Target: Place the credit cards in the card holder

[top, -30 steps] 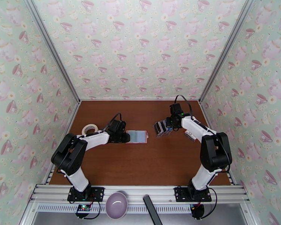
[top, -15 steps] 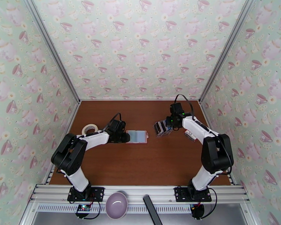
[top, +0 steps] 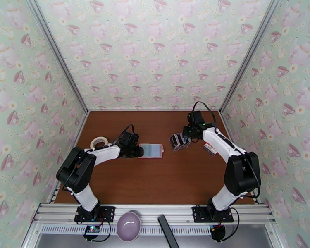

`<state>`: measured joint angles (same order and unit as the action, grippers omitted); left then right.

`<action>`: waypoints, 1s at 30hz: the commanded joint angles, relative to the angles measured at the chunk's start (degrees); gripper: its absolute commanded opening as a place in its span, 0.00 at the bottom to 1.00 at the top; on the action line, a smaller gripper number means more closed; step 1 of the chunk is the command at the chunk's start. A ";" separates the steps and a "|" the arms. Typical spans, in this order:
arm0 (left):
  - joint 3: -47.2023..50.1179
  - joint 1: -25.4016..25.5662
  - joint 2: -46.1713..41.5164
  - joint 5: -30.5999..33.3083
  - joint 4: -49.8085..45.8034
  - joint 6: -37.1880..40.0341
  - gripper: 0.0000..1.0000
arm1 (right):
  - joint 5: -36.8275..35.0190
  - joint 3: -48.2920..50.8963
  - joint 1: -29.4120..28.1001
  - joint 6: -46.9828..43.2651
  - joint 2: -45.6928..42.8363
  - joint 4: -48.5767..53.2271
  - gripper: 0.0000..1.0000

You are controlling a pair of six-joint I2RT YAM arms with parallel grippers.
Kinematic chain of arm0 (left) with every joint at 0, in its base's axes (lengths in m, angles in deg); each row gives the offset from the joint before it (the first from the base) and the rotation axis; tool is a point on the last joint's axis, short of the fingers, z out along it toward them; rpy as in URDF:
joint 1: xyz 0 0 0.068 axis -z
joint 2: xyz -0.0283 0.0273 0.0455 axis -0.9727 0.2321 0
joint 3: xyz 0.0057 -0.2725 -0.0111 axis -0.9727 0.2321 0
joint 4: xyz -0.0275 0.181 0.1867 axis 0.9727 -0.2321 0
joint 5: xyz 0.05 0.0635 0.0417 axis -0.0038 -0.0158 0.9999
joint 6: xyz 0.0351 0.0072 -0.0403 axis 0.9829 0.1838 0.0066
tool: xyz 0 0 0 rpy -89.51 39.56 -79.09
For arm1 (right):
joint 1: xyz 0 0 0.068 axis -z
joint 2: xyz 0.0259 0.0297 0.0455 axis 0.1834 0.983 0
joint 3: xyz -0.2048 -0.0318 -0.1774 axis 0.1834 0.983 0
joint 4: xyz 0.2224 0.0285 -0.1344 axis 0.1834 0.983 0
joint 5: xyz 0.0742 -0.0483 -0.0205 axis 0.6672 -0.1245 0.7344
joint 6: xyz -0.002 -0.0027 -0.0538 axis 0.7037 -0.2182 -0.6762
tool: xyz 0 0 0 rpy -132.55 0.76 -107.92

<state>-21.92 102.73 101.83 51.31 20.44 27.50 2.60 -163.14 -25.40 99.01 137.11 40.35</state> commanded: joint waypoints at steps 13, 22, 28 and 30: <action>-0.14 -0.33 -0.27 -1.49 0.84 -0.11 0.35 | -0.33 -3.01 -1.17 -0.13 2.15 3.04 0.00; 0.19 -0.40 -0.50 -1.32 1.01 -0.16 0.35 | -0.24 -4.10 -1.34 -0.13 3.93 3.64 0.03; 0.50 -0.57 -0.45 -1.35 1.26 -0.20 0.35 | -0.28 -4.06 -1.34 -0.31 4.53 3.77 0.09; 0.54 -0.62 -0.45 -1.36 1.26 -0.20 0.35 | -0.03 -3.89 -1.31 -0.24 4.52 3.57 0.10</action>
<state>-21.92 102.56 101.83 51.18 20.76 27.48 2.60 -166.34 -26.36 98.96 140.19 42.39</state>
